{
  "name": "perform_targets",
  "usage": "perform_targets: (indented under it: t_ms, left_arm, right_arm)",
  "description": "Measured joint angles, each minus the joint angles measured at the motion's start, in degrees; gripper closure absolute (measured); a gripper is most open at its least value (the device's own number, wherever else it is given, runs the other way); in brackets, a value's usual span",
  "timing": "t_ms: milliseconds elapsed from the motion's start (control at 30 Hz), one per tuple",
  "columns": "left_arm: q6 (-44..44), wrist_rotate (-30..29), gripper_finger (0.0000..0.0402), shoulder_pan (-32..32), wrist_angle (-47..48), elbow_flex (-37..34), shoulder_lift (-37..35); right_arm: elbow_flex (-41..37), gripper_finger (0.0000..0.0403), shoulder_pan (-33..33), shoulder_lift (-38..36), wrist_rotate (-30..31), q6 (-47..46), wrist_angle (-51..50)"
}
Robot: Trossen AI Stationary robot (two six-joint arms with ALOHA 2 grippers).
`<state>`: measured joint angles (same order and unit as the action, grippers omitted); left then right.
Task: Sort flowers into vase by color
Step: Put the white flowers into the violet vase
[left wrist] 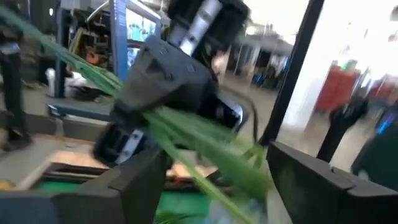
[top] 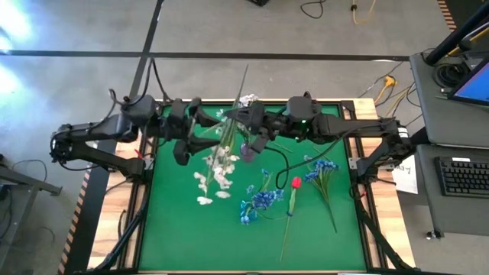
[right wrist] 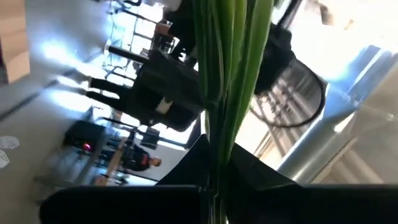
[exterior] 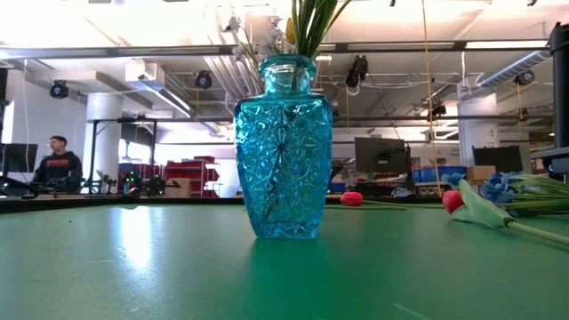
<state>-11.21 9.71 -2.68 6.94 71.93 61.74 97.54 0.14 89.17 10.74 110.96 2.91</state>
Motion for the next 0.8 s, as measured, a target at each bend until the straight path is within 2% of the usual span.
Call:
perform_targets:
  t_ms: [200,300,433,533,667,800]
  left_arm:
    - [14.0,0.0,0.0117,0.0,11.4,6.3,0.0]
    - [21.2,0.0,0.0116,0.0,16.5,7.8,-0.2]
    - [23.9,0.0,0.0116,0.1,17.5,5.5,-0.4]
    - [24.8,-0.2,0.0116,0.9,14.2,1.3,-0.4]
    - [26.7,-0.7,0.0120,3.1,4.6,-5.9,-0.8]
    - [30.4,-8.9,0.0123,6.5,-8.5,-12.5,-0.8]
  right_arm:
    - [0.0,0.0390,0.0,-3.4,0.9,-11.4,-3.9]
    - [0.0,0.0390,0.0,-5.2,2.1,-22.3,-6.5]
    - [0.0,0.0390,0.0,-8.3,2.8,-41.1,-11.5]
    - [0.0,0.0390,0.1,-10.1,2.8,-54.0,-14.5]
    - [0.0,0.0390,0.5,-12.0,2.1,-73.1,-19.6]
    - [-0.2,0.0390,0.5,-12.8,-5.0,-87.2,-24.7]
